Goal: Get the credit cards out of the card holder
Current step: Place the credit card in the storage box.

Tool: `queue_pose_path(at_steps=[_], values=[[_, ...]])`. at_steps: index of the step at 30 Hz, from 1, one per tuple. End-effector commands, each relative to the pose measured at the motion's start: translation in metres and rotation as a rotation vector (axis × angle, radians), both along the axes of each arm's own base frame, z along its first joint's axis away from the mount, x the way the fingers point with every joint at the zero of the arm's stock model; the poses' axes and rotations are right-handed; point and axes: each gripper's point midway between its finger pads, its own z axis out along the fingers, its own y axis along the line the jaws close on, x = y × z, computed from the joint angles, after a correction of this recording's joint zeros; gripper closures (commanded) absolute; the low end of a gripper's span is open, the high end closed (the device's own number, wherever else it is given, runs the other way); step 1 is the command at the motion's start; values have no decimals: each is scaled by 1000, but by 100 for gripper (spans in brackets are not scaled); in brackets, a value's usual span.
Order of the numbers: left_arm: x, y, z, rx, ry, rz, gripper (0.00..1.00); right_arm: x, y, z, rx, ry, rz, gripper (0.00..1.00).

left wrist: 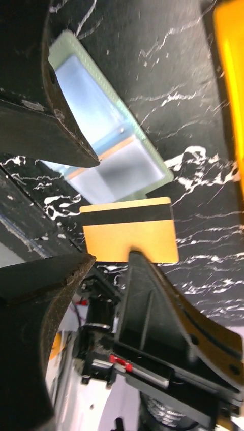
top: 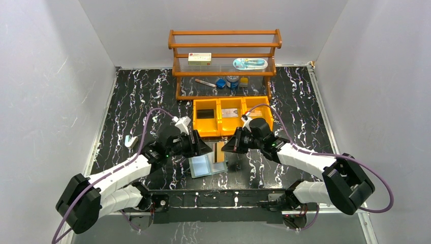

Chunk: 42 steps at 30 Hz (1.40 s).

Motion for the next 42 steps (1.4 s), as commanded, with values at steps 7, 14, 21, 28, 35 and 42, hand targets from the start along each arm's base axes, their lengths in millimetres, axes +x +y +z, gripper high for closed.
queue_pose_path(at_steps=[7,14,21,28,35,42], values=[[-18,-29,17,-282,34,-133,47,-1,8,43,199,-74,63,100],[-19,-35,17,-322,55,-153,60,-3,11,43,216,-59,79,100],[-16,-34,18,-298,35,-147,74,-4,13,45,227,-45,87,100],[-14,-33,20,-277,17,-156,80,-5,18,45,254,-16,100,87],[-15,-33,20,-288,17,-150,81,-5,18,38,242,10,93,82],[-15,-31,22,-292,10,-141,82,-5,17,26,196,24,89,81]])
